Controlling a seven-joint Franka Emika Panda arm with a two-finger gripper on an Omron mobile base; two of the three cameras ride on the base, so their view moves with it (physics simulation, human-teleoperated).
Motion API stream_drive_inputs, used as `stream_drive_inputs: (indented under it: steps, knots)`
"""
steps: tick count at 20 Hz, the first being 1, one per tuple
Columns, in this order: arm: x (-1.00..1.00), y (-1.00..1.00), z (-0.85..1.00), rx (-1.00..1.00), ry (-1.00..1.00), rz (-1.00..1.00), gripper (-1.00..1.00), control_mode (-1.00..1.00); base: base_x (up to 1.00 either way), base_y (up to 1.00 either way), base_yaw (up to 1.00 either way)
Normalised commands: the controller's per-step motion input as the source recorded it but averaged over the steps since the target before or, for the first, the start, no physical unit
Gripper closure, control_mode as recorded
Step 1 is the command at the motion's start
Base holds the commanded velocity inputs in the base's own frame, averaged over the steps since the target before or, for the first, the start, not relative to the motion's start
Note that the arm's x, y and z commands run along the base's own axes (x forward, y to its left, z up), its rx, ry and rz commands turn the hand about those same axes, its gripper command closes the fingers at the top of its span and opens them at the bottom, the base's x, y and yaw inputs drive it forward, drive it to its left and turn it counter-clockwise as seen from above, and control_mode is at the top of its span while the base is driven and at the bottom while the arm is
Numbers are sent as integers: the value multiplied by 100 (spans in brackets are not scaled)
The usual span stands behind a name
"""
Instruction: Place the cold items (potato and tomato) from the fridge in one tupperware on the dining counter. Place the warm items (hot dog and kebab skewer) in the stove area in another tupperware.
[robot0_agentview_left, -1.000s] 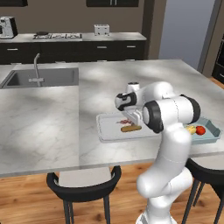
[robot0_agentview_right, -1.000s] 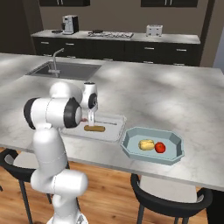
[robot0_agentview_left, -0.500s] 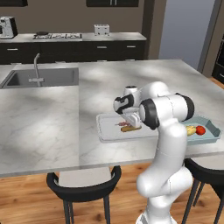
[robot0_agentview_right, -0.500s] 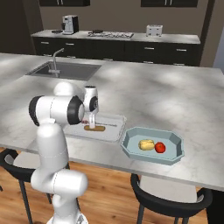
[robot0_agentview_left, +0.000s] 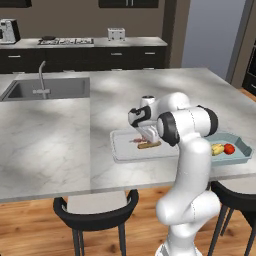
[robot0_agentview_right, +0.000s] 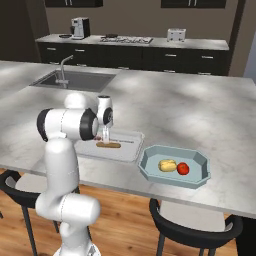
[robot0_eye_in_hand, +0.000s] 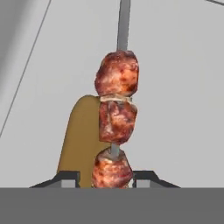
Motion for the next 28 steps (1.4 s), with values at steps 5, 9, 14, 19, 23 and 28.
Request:
stream_drive_inputs:
  steps: [5, 9, 14, 19, 23, 28]
  knots:
    - [0, 0, -11, 0, -27, 0, -100, -100, 0, 0, 0]
    - [-7, 0, 2, 0, -21, 0, -100, -100, 0, 0, 0]
    - [-33, 0, 33, 2, -28, 0, -100, -100, 0, 0, 0]
    - [-33, 0, 53, 0, -35, 0, -100, -100, 0, 0, 0]
    - [-41, 0, 47, 0, -19, 0, -100, -100, 0, 0, 0]
    - [-39, 0, 48, 0, -5, 0, -100, -100, 0, 0, 0]
